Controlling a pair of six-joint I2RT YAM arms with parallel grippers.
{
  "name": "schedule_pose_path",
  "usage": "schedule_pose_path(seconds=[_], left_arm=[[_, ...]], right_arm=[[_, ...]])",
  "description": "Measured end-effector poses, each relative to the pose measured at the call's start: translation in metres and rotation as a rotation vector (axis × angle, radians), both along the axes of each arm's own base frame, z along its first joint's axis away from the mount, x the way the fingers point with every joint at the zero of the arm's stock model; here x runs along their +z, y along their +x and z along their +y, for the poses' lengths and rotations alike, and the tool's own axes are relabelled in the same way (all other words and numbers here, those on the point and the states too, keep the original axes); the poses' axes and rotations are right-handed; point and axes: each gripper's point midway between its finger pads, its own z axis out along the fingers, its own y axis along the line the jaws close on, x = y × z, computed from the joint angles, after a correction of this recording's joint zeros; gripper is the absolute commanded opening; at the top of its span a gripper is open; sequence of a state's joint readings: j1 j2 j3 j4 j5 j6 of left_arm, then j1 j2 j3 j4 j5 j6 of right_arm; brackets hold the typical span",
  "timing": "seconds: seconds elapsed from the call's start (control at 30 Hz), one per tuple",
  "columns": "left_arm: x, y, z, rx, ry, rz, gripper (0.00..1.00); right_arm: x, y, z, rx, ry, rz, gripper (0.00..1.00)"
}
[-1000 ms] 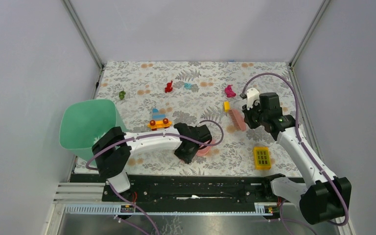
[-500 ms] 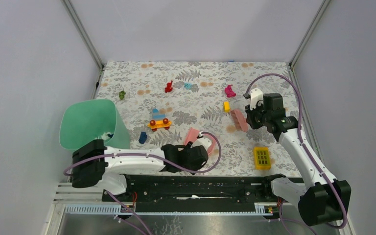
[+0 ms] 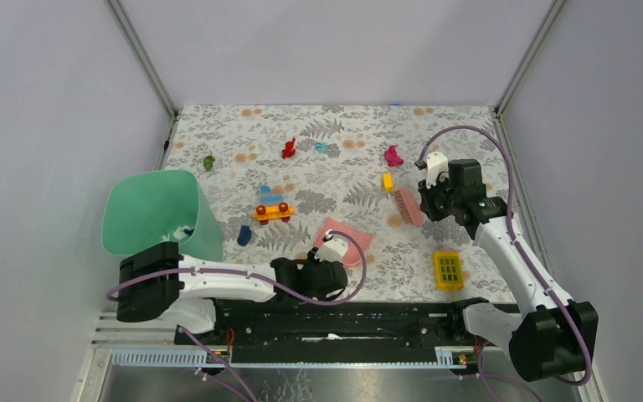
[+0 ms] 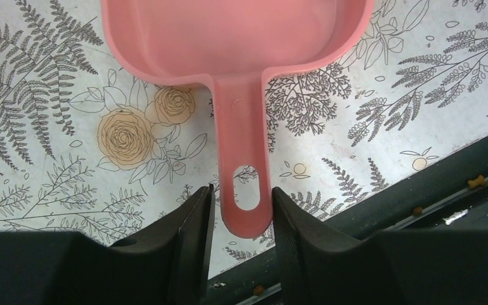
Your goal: Sweep away the paper scraps from the table
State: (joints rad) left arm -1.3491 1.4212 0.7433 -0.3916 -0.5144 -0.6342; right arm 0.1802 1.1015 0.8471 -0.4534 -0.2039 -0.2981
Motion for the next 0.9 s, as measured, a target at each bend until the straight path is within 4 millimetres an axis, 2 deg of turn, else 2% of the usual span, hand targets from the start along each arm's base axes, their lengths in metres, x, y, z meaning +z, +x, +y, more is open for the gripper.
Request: schedule_pose_path(seconds=[0.33,0.5,0.63,0.67,0.77,0.9], left_arm=[[0.005,0.002,-0.003,0.019,-0.066,-0.022,0.4],[0.003,0.003,-0.005,0.012,-0.042,-0.024,0.16],[0.008,0.004,-0.007,0.036,-0.031,-0.018,0.03],[0.012,0.004,-0.007,0.051,-0.032,-0.014,0.0],[0.03,0.002,-0.002,0.105,-0.057,0.003,0.0],[0.073,-0.004,0.01,0.198,-0.156,0.02,0.0]], right_arm=[[-0.001,0.0,0.0,0.001,0.0,0.002,0.0],[-0.001,0.0,0.0,0.001,0.001,0.002,0.0],[0.002,-0.001,0.005,0.013,0.025,0.005,0.0],[0.003,0.0,0.007,0.019,0.034,0.003,0.0],[0.015,0.004,0.018,0.045,0.089,0.005,0.0],[0.039,0.016,0.049,0.11,0.235,0.042,0.0]])
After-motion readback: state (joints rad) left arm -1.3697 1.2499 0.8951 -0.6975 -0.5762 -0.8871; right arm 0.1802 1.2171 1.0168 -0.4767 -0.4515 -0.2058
